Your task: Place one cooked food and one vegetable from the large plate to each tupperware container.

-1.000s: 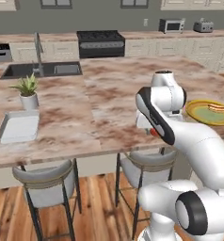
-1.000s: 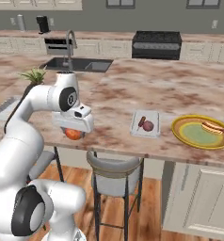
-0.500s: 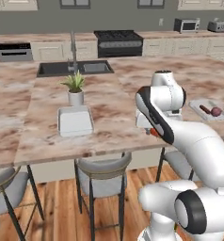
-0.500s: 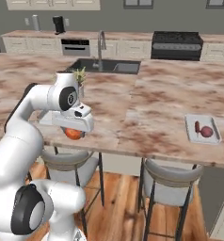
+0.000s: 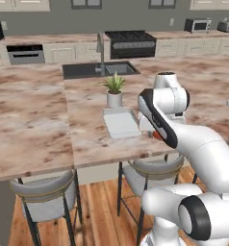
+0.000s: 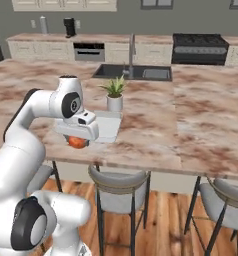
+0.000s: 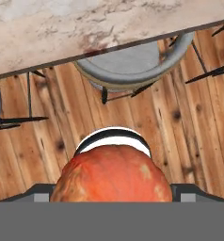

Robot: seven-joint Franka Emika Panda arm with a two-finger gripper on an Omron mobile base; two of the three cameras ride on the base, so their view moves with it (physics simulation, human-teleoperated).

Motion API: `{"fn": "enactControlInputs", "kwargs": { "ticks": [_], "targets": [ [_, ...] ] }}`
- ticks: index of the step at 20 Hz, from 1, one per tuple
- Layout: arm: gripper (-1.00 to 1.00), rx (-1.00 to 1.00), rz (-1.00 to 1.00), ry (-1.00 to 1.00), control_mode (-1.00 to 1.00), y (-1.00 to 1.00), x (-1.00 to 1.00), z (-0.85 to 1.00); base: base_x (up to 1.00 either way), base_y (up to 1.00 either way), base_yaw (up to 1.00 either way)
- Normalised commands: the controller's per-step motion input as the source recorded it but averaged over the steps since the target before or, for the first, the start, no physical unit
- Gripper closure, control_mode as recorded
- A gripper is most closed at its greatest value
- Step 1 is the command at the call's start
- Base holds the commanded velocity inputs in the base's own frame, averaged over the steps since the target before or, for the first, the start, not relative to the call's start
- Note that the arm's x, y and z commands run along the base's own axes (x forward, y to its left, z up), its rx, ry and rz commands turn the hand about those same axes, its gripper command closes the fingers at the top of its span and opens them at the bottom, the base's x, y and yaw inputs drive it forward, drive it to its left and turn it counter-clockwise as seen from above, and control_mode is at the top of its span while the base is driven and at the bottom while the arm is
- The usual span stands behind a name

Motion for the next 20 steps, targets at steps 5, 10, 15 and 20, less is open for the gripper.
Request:
{"fn": "enactControlInputs", "kwargs": {
  "ticks": [5, 10, 15, 20],
  "targets": [
    [1.00, 0.00, 0.00, 0.00, 1.00, 0.00, 0.00, 0.00, 0.60, 0.54, -0.02],
    [1.00, 0.00, 0.00, 0.00, 1.00, 0.00, 0.00, 0.00, 0.53, 0.16, 0.00],
    [1.00, 0.00, 0.00, 0.00, -1.00, 0.10, 0.34, 0.00, 0.00, 0.00, 0.00],
    [1.00, 0.00, -0.03, 0.00, -1.00, 0.01, 0.75, -0.07, 0.00, 0.00, 0.00]
  ]
}}
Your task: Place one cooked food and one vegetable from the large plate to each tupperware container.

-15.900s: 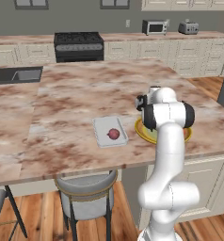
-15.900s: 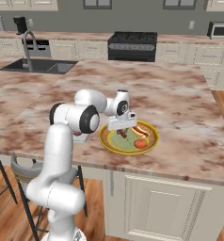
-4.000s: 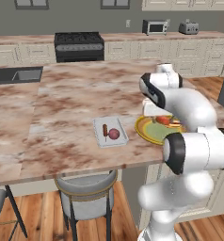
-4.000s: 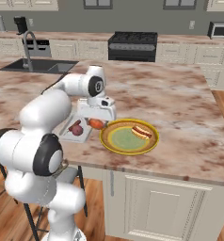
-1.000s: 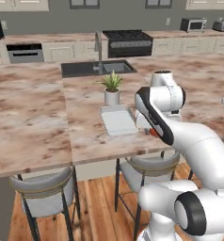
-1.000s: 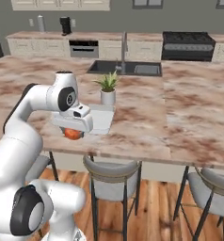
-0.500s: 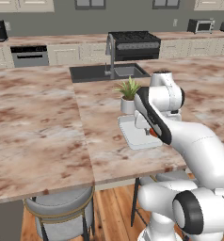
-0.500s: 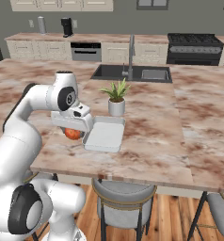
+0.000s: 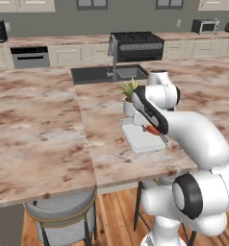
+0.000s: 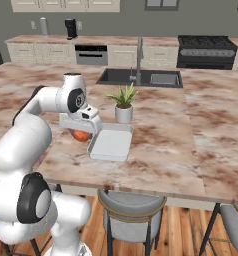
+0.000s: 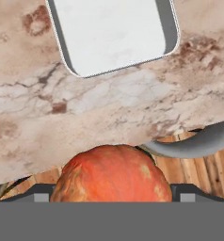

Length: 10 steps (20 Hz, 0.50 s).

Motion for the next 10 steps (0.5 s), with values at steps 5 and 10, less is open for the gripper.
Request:
{"fn": "enactControlInputs", "kwargs": {
  "ticks": [5, 10],
  "targets": [
    [1.00, 0.00, 0.00, 0.00, -1.00, -0.15, 1.00, -0.23, 0.00, 0.00, 0.00],
    [1.00, 0.00, 0.00, 0.00, -1.00, -0.41, 1.00, -0.56, 0.00, 0.00, 0.00]
  ]
}}
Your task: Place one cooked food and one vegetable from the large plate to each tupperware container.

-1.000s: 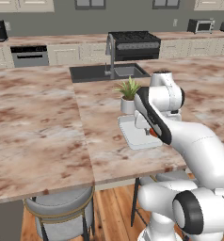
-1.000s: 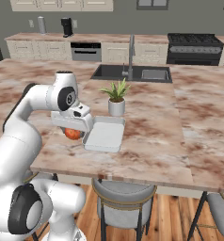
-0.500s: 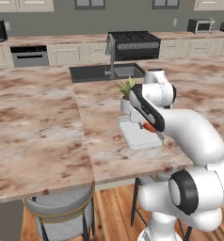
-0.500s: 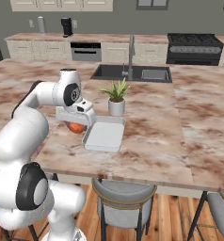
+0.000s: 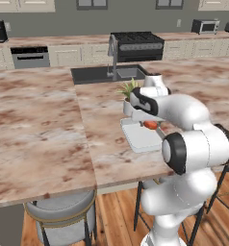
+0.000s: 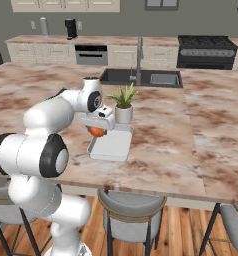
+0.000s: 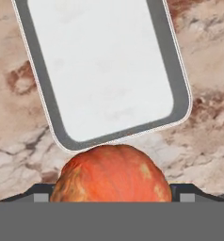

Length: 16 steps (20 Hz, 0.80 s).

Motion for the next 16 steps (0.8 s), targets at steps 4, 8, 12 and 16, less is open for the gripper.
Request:
{"fn": "enactControlInputs", "kwargs": {
  "ticks": [4, 8, 12, 16],
  "targets": [
    [1.00, 0.00, 0.00, 0.00, -1.00, -0.34, 1.00, -0.57, 0.00, 0.00, 0.00],
    [1.00, 0.00, -0.01, 0.00, -1.00, -0.14, 1.00, -0.37, 0.00, 0.00, 0.00],
    [1.00, 0.00, -0.01, 0.00, -1.00, -0.13, 0.94, -0.42, 0.00, 0.00, 0.00],
    [1.00, -0.01, -0.02, 0.00, -1.00, -0.12, 0.59, -0.60, 0.00, 0.00, 0.00]
  ]
}}
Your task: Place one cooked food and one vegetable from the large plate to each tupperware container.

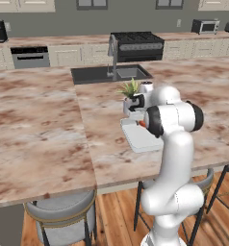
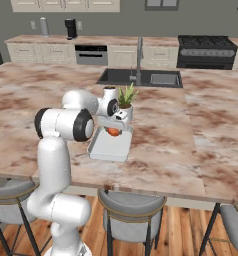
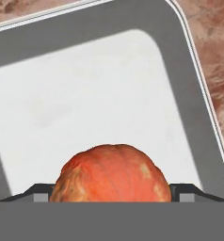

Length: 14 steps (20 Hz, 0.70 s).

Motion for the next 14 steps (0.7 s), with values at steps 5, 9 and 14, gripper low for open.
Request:
{"fn": "enactControlInputs", "kwargs": {
  "ticks": [5, 9, 14],
  "targets": [
    [1.00, -0.02, -0.01, 0.00, -1.00, 0.00, 0.03, -0.57, 0.00, 0.00, 0.00],
    [1.00, -0.01, 0.00, -0.01, -1.00, -0.01, 0.00, -0.45, 0.00, 0.00, 0.00],
    [-1.00, 0.00, 0.00, -0.01, -1.00, 0.00, 0.00, -0.06, 0.00, 0.00, 0.00]
  ]
}}
